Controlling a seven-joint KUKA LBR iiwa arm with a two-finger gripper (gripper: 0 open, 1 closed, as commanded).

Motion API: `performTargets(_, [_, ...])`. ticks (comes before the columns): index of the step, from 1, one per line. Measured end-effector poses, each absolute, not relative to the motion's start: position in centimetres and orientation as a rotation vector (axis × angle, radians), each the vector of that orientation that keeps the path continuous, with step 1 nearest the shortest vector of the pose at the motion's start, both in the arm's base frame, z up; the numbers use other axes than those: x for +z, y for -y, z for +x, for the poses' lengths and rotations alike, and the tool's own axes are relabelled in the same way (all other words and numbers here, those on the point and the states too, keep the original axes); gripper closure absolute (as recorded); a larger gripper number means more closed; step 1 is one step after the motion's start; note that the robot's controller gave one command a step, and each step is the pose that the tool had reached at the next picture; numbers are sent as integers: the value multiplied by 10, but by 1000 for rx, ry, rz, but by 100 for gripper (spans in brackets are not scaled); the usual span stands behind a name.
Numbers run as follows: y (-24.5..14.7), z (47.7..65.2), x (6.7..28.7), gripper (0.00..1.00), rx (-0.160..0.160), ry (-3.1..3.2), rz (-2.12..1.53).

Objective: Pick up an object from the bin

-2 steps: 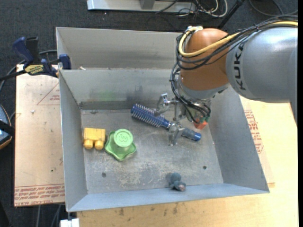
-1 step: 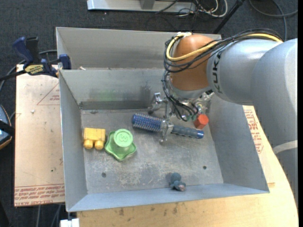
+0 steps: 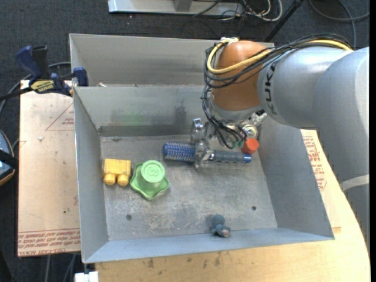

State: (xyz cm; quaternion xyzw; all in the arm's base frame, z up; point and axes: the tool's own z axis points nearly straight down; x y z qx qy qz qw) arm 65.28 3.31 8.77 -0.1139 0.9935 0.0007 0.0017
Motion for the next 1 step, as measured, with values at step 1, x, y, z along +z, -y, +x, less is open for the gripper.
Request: performTargets(1, [-28, 641, 255, 100, 0, -3106, -399])
